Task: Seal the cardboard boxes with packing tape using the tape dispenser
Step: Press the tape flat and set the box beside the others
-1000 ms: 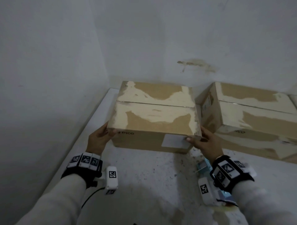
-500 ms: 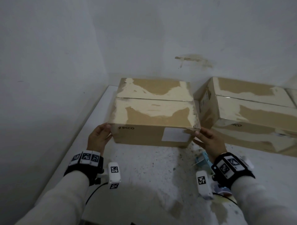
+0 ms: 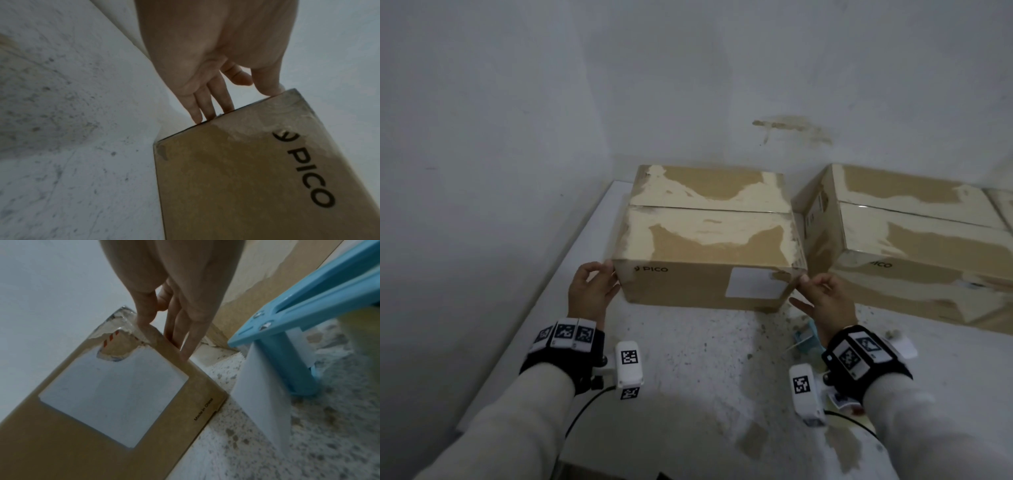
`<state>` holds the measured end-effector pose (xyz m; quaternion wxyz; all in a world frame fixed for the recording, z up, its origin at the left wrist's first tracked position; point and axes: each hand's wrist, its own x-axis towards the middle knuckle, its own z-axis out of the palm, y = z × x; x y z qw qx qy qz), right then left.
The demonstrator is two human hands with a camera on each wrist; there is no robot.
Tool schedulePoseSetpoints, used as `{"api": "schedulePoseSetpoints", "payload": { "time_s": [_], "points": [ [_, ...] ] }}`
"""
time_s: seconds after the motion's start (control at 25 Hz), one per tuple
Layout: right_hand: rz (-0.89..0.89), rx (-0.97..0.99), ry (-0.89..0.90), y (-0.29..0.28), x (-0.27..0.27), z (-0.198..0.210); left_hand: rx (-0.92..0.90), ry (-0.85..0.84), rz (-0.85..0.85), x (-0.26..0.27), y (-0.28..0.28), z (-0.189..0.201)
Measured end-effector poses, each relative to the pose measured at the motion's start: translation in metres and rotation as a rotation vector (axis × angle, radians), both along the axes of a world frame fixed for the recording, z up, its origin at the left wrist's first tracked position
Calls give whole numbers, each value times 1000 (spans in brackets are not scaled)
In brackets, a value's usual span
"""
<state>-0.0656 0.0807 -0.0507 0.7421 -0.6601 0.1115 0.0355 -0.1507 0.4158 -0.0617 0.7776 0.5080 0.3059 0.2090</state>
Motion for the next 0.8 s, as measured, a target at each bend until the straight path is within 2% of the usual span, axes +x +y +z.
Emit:
{"api": "schedulePoseSetpoints", "payload": {
  "time_s": [0.28, 0.48, 0.64, 0.8],
  "points": [
    [-55, -59, 10, 6, -2, -2, 31, 49, 14, -4, -9, 13],
    [-19, -131, 58, 4, -2, 3, 0, 119, 194, 3, -19, 23],
    [-56, -273, 44, 11, -7, 9, 320, 290, 253, 12, -28, 23],
    [-77, -519, -23, 17, -4, 14, 623, 330, 152, 13, -35, 29]
  ]
}}
